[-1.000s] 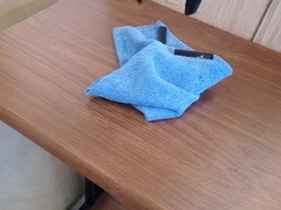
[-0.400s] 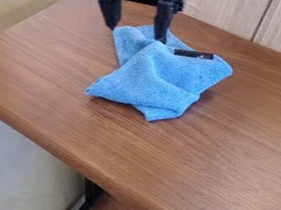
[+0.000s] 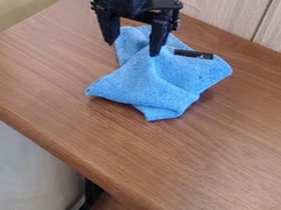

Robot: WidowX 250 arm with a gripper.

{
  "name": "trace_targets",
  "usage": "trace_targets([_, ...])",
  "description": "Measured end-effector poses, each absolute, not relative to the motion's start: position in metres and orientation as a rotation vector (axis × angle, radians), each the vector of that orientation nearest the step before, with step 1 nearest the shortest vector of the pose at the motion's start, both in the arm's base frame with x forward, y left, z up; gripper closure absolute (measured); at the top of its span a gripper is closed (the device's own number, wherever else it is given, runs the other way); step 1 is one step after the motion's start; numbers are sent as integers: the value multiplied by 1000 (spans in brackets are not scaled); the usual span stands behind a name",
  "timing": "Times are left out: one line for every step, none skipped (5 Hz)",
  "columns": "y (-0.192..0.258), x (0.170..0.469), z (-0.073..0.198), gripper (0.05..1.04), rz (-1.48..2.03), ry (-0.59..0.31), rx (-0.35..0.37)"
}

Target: Move the cloth to the bottom right side of the table

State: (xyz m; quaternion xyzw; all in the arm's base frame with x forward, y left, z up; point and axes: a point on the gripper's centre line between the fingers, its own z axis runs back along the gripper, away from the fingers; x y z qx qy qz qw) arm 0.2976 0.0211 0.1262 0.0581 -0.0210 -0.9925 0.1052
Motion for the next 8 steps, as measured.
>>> trace_targets([20, 300, 111, 83, -2935, -76, 111])
trace_targets([19, 301, 101, 83, -2943, -84, 69])
trace_targets([18, 302, 91, 135, -2949, -96, 38])
trace_targets([19, 304, 90, 423, -2949, -87, 42])
trace_targets([17, 304, 90, 724, -2950, -80, 41])
trace_targets([17, 303, 89, 934, -2948, -76, 34])
trace_targets([17, 303, 89, 1020, -2944, -70, 34])
trace_targets([17, 303, 89, 1026, -2940, -69, 33])
